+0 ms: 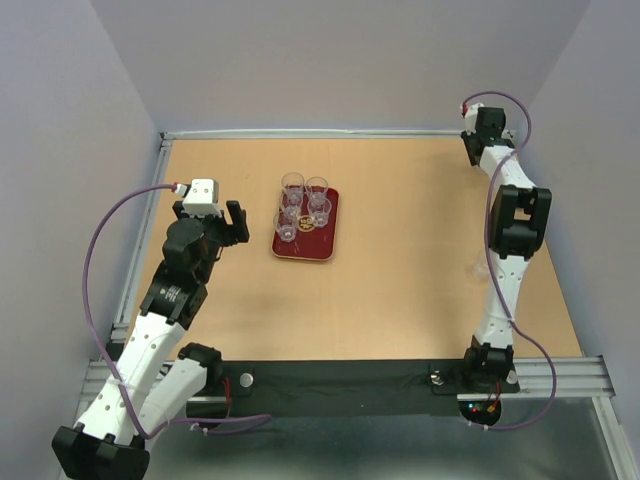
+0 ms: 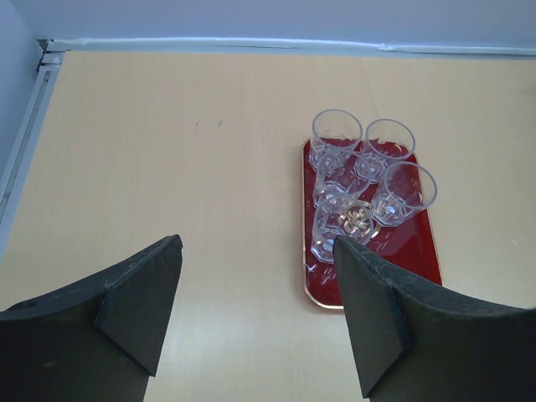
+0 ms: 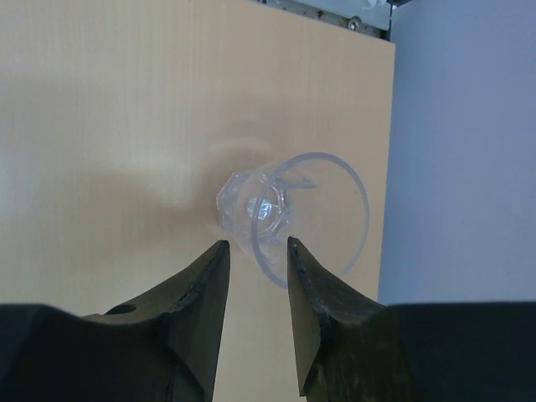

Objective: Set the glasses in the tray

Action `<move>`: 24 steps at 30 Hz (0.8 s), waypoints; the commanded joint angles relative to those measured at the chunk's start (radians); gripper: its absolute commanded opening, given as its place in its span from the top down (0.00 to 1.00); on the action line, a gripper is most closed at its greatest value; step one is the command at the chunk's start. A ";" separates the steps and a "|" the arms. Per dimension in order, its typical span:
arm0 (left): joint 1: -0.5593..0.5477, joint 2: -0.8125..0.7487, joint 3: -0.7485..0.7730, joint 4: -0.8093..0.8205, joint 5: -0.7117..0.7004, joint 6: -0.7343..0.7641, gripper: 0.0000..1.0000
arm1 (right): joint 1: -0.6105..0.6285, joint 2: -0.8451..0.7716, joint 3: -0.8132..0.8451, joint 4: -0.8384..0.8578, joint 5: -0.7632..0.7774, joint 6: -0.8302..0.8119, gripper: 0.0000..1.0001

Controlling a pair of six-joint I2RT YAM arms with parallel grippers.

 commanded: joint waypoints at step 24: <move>0.000 -0.014 -0.008 0.051 -0.013 0.013 0.16 | -0.016 -0.321 -0.326 0.039 -0.412 -0.044 0.99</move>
